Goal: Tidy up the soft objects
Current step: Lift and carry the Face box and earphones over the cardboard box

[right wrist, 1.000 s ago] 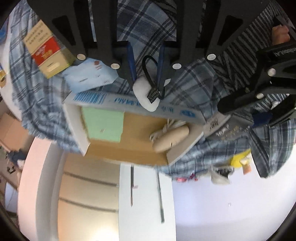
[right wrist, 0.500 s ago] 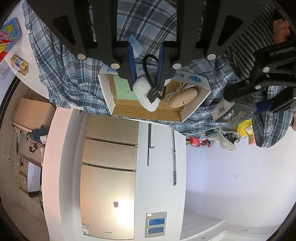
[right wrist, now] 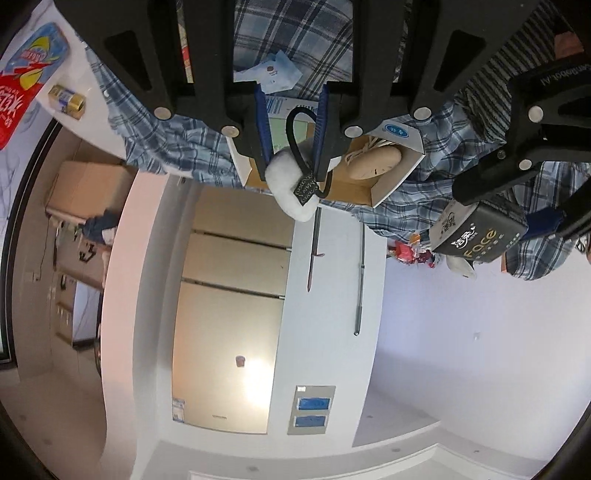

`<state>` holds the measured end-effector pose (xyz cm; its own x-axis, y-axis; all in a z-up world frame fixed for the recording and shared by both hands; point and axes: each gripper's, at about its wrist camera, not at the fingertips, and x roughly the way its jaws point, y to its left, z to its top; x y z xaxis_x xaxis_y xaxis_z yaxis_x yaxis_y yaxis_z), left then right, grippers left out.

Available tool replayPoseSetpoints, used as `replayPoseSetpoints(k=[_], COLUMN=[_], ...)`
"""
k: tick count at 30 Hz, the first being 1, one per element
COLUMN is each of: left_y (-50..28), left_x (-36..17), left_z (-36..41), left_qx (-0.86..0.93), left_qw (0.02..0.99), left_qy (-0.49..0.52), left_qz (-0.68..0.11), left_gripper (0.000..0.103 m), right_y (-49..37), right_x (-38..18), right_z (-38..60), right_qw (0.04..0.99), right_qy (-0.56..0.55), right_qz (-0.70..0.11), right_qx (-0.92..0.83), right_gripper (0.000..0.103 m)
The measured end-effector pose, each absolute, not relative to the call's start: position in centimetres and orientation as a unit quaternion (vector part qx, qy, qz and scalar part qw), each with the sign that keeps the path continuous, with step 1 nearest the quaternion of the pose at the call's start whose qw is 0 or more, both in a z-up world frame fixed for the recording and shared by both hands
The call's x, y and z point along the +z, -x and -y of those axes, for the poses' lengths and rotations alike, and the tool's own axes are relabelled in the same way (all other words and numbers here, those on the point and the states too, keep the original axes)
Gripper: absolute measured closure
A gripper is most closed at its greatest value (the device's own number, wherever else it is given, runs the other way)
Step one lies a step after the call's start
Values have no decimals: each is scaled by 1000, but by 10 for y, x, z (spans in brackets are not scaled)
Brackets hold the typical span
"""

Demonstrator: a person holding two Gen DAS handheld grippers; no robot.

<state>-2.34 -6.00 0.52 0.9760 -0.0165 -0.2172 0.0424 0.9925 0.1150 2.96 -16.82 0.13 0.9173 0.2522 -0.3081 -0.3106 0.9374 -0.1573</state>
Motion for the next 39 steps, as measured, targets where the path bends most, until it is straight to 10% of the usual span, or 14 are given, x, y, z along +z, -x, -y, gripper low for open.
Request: replayPoseSetpoints(k=[26, 39], left_y=[-16, -91], left_x=[90, 70], left_z=[67, 55], left_qx=[32, 43], left_qw=[999, 993], left_qy=[-33, -16], left_qz=[-26, -108], left_gripper=[34, 34], right_y=[-79, -124], right_x=[96, 55], right_z=[188, 180], right_qw=[994, 987], right_qy=[50, 37], right_qz=[-59, -125], right_qx=[77, 95], right_gripper=[83, 83])
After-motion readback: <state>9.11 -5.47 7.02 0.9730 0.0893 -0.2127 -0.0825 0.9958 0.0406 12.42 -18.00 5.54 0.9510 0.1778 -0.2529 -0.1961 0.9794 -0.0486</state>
